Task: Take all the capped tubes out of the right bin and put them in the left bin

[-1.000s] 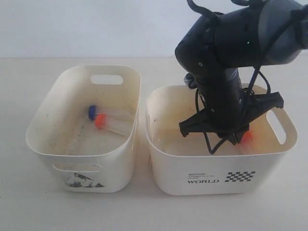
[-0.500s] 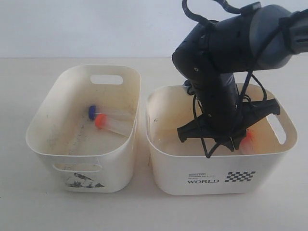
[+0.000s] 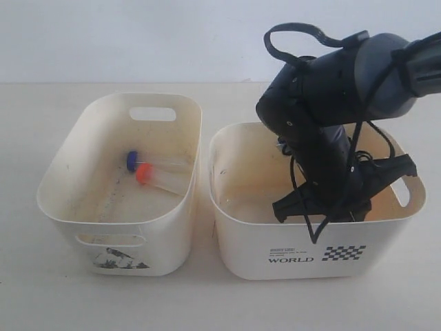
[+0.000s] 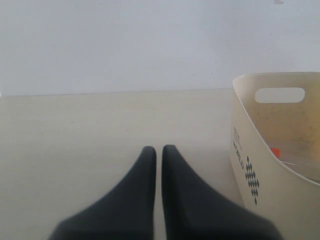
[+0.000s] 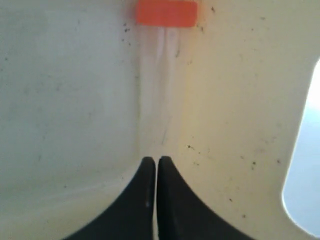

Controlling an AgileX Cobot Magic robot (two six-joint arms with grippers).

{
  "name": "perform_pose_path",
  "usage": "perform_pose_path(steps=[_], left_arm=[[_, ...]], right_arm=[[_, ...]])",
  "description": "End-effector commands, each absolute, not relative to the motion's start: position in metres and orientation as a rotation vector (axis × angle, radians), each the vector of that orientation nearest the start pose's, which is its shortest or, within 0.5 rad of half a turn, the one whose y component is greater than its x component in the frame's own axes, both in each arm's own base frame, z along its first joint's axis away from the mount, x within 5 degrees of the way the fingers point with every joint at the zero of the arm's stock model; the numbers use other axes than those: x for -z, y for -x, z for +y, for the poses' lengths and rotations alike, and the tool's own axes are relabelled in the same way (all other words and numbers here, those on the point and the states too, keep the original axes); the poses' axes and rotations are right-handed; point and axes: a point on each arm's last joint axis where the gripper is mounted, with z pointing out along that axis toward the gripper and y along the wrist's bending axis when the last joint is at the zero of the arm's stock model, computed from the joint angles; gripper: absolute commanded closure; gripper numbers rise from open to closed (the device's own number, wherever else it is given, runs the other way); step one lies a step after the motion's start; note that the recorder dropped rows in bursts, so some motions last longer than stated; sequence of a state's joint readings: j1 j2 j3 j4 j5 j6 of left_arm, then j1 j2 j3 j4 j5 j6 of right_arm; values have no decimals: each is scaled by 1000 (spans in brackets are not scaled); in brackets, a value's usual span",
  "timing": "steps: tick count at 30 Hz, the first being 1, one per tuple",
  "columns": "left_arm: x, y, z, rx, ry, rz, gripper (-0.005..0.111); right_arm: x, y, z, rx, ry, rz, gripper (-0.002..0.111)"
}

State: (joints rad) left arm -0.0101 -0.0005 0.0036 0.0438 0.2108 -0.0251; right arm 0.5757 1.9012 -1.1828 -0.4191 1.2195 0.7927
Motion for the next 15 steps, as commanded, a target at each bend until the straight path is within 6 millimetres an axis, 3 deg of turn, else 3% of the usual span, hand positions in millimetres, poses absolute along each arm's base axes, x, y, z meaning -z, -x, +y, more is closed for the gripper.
perform_pose_path(steps=[1,11,15], left_arm=[[-194,-56,0,-11,-12,1693,102],[-194,-56,0,-11,-12,1693,102],[-194,-56,0,-11,-12,1693,102]], right_arm=[[-167,-295,141,751,5,2983,107],[-168,-298,141,762,118,2960,103],[-168,-300,140,769,160,2941,62]])
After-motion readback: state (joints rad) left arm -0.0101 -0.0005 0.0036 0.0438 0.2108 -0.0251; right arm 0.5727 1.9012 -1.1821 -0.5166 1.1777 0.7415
